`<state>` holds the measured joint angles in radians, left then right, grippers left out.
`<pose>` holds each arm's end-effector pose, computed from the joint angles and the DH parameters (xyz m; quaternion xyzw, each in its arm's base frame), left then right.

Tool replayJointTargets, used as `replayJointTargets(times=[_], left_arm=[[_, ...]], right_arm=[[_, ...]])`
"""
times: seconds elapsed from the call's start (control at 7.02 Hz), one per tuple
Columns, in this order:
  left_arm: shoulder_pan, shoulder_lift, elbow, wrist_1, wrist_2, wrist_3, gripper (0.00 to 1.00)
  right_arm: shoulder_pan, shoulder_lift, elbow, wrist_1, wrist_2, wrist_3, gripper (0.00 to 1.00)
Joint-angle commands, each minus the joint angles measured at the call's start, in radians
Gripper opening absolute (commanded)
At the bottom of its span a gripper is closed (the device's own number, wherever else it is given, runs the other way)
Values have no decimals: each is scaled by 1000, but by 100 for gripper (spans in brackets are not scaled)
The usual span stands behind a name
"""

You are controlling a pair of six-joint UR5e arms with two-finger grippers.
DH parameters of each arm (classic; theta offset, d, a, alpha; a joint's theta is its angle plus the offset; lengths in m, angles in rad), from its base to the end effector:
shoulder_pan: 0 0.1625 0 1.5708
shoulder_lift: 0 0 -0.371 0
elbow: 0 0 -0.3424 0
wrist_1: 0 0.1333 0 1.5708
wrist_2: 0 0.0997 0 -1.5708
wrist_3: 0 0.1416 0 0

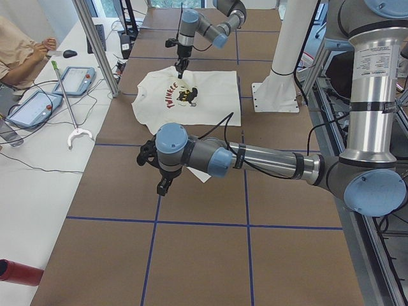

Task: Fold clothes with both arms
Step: 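Fold the grasped sleeve across the shirt body toward the left arm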

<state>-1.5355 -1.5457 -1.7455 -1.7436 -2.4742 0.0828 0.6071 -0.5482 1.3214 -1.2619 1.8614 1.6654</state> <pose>-0.0061 -0.4521 0.5339 0.1546 0.4273 0.1223 0.8824 -0.5452 -0.4916 0.0924 0.0091 -0.5244 0.2215 0.8221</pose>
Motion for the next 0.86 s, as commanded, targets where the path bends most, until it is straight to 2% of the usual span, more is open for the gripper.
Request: replayJointTargets(times=[0.0,0.14,0.29,0.43,0.57,0.71], left_arm=[[0,1,-3,1,-6,0,100],[0,0,-9,1,-9,-15,100],[8,-4,-14,-2,-12,-85,100],[26,-4,-15,-49,-14,-145,100],[88,-4,-16,-115,-11,-294,100],[157,-2,-6,-185,0,-457,100]], right_arm=[[-102,175,-316,189,-164,8,0],[-148,204,-359,209,-221,8,19],[-189,255,-420,211,-305,16,81],[-204,283,-447,211,-309,30,100],[-204,283,-441,211,-309,30,100],[-193,260,-373,207,-306,40,100]])
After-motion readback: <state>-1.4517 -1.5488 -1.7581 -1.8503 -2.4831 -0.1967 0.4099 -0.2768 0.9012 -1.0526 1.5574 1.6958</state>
